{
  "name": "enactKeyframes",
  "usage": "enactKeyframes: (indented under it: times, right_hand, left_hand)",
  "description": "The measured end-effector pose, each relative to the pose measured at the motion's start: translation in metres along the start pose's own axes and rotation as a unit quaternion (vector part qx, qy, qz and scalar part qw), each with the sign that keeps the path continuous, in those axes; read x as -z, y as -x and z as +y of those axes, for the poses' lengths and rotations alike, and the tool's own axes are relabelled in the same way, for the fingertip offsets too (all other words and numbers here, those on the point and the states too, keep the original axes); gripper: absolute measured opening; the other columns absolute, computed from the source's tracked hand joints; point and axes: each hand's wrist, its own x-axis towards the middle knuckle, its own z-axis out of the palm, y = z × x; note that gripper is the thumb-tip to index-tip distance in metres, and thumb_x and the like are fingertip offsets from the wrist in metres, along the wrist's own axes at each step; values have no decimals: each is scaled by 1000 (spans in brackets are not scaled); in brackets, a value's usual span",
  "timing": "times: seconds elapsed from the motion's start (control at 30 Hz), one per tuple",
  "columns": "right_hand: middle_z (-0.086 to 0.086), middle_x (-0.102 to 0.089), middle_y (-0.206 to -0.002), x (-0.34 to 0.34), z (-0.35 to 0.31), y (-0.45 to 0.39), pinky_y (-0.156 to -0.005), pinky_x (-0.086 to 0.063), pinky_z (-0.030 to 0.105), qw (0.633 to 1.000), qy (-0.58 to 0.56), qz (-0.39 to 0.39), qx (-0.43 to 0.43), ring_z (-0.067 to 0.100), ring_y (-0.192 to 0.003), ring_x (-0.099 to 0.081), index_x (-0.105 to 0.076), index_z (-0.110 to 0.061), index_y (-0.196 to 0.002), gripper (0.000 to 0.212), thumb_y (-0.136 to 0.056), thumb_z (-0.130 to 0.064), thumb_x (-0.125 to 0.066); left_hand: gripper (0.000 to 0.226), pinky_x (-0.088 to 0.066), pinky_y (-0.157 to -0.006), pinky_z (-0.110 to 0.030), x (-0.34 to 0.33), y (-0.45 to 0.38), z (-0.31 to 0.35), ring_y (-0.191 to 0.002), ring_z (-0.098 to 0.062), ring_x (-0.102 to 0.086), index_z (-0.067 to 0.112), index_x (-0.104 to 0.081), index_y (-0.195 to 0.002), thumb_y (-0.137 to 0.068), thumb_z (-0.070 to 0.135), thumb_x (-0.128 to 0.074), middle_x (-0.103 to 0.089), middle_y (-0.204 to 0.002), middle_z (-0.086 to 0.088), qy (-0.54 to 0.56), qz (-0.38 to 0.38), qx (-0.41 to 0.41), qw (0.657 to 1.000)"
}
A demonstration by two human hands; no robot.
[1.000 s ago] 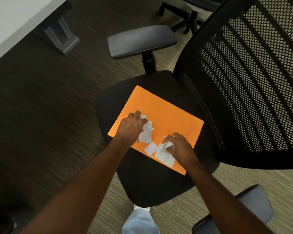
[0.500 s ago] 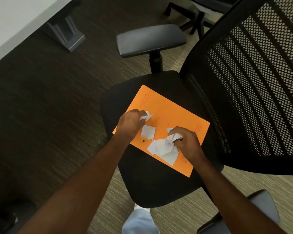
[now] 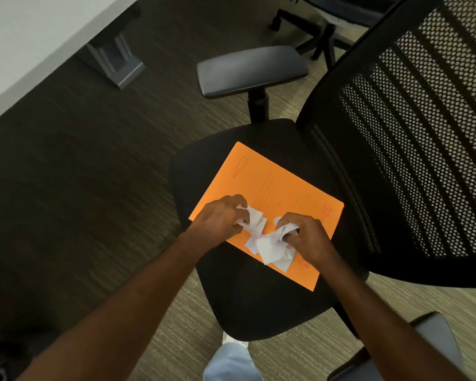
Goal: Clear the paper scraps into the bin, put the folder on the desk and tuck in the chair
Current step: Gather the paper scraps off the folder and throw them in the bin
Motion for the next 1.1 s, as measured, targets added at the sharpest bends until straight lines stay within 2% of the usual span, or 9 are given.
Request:
enactKeyframes:
  times: [0.1, 0.2, 0.27, 0.33, 0.5, 0.63, 0.77, 0.9, 1.1]
  right_hand:
    - [0, -73, -115, -7, 9, 13, -87, -51, 11, 1000, 16, 16, -10, 14, -110, -66, -76, -18, -98, 32, -82, 8, -71]
    - [4, -67, -120, -14, 14, 18, -94, -49, 21, 997, 75, 11, -9, 18, -115, -61, -73, -18, -117, 38, -86, 4, -68]
    - [2, -62, -121, -16, 16, 18, -96, -51, 31, 989, 149, 3, -5, 19, -116, -56, -68, -25, -126, 41, -89, -6, -68]
    - [-1, -57, -125, -15, 15, 19, -93, -53, 33, 976, 219, 3, 4, 18, -119, -51, -63, -31, -131, 44, -91, -15, -67]
    - [-8, -48, -144, -12, 17, 22, -98, -48, 34, 975, 219, -17, 17, 16, -132, -40, -57, -37, -135, 47, -90, -27, -65]
    - [-12, -32, -156, -16, 21, 27, -100, -48, 37, 964, 253, -75, 32, 15, -143, -28, -43, -43, -143, 72, -79, -44, -78]
    - [-12, -31, -153, -21, 26, 29, -91, -52, 33, 945, 317, -57, 63, 17, -138, -32, -38, -41, -143, 81, -76, -36, -83]
    - [-7, -38, -140, -30, 27, 23, -81, -54, 33, 946, 320, -31, 47, 20, -126, -42, -36, -38, -143, 91, -69, -32, -89]
    - [-2, -48, -123, -35, 22, 13, -79, -49, 29, 957, 289, -36, 15, 19, -117, -45, -44, -33, -126, 74, -68, -25, -89]
  left_hand:
    - [19, -29, -120, -45, -6, -7, 8, -150, -28, -22, 26, -71, -108, -90, 24, -68, -22, -164, -2, -90, -71, -19, 993]
    - [25, -22, -122, -52, -7, -13, 11, -152, -31, -14, 26, -67, -117, -93, 27, -65, -14, -166, -4, -126, -115, -17, 985]
    - [32, -25, -121, -53, -7, -16, 15, -151, -32, -18, 26, -63, -124, -93, 28, -65, -18, -165, -6, -152, -125, -24, 980]
    - [39, -32, -117, -51, -7, -17, 18, -146, -33, -27, 25, -60, -130, -91, 28, -66, -25, -162, -7, -168, -122, -31, 978]
    - [47, -43, -102, -46, -11, -16, 19, -130, -30, -41, 18, -56, -131, -88, 34, -65, -36, -152, -8, -179, -101, -34, 978]
    - [50, -46, -86, -42, -16, -23, 25, -115, -29, -48, 14, -53, -129, -85, 29, -72, -45, -138, -9, -192, -93, -25, 977]
    - [63, -46, -82, -40, -19, -31, 30, -108, -28, -52, 16, -44, -129, -78, 26, -80, -52, -128, -8, -185, -78, -6, 980]
    - [57, -45, -83, -39, -22, -36, 31, -103, -27, -56, 15, -44, -127, -80, 18, -77, -62, -118, -9, -181, -101, 27, 978]
    - [49, -47, -90, -37, -25, -40, 23, -110, -27, -61, 18, -51, -129, -85, 24, -73, -65, -120, -7, -132, -140, 75, 978]
